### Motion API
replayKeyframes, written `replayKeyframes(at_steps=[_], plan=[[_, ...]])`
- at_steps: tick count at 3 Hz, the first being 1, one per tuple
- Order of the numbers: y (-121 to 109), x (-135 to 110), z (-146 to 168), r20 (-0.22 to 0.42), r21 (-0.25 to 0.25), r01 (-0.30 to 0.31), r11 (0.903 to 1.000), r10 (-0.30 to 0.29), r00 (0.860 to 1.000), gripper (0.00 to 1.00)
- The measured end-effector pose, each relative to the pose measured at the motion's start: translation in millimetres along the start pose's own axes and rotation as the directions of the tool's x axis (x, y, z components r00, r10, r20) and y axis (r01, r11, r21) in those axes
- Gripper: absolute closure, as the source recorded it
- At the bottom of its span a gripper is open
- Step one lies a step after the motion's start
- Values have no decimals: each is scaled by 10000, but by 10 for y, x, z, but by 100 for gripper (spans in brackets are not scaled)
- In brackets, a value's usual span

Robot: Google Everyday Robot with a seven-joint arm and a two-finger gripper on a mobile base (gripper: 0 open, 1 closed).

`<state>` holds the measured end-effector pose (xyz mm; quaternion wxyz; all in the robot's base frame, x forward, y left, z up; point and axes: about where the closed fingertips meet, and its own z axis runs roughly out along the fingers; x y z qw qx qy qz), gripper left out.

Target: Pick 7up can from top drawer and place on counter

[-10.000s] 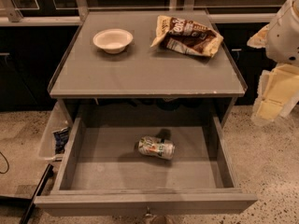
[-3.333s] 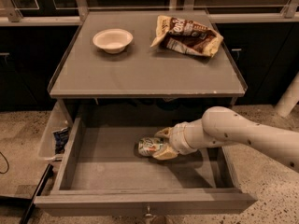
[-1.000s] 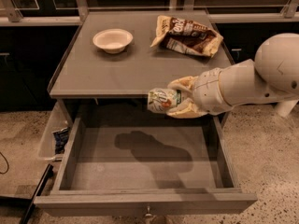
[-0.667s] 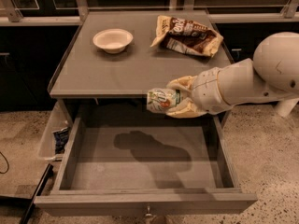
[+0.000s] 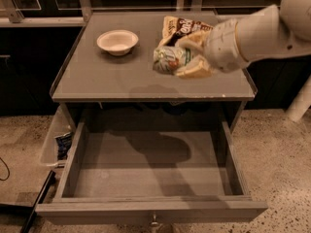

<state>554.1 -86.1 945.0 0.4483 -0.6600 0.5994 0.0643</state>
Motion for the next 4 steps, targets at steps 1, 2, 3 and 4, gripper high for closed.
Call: replayKeyframes(at_steps=[1,2,3,4], plan=[[-432,-89,-13,625,37,-164,9999,161,9979,100],[-742,20,115,835,-90,-678,9977,683,9942,100],[-943,237,300,506,-167,-1291,9915,1298,9902,100],[-1037,492,469,-129,-152,-1845,9827,1843,9828,100]])
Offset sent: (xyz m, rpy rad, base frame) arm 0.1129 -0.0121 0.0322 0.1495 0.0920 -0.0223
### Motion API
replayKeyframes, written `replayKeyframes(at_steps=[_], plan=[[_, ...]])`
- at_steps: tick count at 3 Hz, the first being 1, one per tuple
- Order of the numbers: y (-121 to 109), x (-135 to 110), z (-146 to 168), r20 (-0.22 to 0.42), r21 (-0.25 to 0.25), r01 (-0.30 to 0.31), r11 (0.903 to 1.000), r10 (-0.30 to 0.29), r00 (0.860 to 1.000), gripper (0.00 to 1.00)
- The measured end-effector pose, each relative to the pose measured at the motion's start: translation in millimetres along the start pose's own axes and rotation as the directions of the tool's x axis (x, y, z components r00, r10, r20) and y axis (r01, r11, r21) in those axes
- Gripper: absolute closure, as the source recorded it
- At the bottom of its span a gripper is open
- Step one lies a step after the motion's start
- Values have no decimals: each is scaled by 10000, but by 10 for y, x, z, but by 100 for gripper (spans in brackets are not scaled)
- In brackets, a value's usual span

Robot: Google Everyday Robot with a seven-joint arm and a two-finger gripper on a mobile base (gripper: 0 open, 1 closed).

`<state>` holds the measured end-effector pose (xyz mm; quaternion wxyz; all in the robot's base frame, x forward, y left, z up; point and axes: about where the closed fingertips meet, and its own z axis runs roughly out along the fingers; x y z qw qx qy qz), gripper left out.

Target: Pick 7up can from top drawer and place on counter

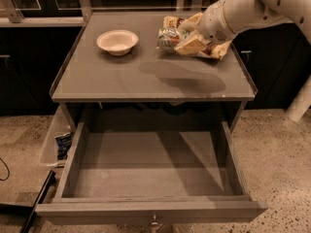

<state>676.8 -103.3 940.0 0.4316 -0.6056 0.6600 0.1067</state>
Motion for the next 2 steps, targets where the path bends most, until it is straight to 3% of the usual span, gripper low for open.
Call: replayKeyframes(at_steps=[2], plan=[[-28,545,417,-1216,-370,-934,9949,883,9886,100]])
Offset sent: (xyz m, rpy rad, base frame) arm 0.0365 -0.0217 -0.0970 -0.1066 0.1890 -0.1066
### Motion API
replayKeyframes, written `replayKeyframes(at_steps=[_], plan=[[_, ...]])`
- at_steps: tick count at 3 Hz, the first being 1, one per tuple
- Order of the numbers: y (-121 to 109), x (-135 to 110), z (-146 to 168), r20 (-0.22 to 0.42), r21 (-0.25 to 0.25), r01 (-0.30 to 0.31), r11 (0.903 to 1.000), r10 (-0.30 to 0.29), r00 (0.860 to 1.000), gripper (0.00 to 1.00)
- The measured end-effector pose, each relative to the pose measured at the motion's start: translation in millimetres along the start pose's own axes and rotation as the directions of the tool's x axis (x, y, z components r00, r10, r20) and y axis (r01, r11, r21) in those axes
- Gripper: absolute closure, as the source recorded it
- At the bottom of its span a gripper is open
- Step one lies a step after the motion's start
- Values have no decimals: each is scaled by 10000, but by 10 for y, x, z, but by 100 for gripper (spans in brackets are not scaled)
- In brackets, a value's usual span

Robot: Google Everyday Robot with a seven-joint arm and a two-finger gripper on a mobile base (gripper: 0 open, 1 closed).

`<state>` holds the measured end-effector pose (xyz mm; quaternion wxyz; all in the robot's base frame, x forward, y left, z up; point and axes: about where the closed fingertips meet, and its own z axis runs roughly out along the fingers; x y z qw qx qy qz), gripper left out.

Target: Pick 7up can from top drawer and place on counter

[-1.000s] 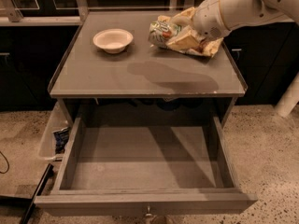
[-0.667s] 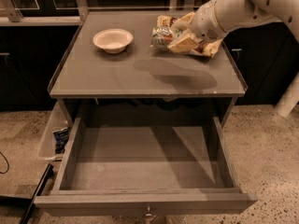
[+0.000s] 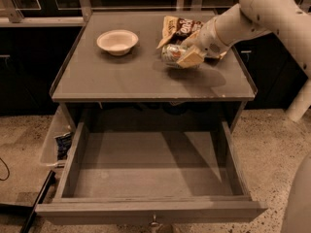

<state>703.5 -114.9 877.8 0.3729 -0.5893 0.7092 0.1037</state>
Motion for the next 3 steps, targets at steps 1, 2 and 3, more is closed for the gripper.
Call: replayKeyframes(at_steps=[1,2,3], plan=[[0,8,7,-12,-7,-15,10000,15,10000,81],[0,8,7,-12,-8,-15,10000,15,10000,58],[0,8,7,-12,-8,-15,10000,15,10000,35]])
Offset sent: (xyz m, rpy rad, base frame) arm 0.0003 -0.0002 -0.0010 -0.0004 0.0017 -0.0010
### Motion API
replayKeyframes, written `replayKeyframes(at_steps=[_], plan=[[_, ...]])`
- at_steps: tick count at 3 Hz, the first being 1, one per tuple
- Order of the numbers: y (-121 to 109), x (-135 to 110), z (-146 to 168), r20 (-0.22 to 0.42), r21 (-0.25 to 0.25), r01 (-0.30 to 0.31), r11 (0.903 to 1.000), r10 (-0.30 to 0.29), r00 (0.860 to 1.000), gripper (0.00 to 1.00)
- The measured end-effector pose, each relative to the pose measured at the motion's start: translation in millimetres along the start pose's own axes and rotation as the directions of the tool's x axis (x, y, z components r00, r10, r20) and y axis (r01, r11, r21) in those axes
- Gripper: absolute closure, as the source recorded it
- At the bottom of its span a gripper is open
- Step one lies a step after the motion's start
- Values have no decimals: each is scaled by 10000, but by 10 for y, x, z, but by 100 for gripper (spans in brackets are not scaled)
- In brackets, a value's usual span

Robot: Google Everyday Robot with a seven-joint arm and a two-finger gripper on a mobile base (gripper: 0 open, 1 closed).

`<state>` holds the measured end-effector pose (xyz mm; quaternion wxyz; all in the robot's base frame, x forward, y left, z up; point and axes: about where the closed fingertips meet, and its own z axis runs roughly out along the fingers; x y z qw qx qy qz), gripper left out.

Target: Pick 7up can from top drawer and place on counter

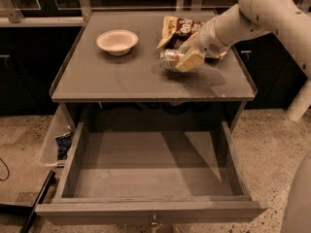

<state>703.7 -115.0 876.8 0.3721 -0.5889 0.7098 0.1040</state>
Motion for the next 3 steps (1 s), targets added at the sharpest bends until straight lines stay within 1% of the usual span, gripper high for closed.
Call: replayKeyframes(at_steps=[1,2,3], plan=[[0,0,1,0,-1,0,10000,0,10000,12],[0,0,1,0,-2,0,10000,0,10000,0],[1,0,2,0,-3,0,10000,0,10000,0]])
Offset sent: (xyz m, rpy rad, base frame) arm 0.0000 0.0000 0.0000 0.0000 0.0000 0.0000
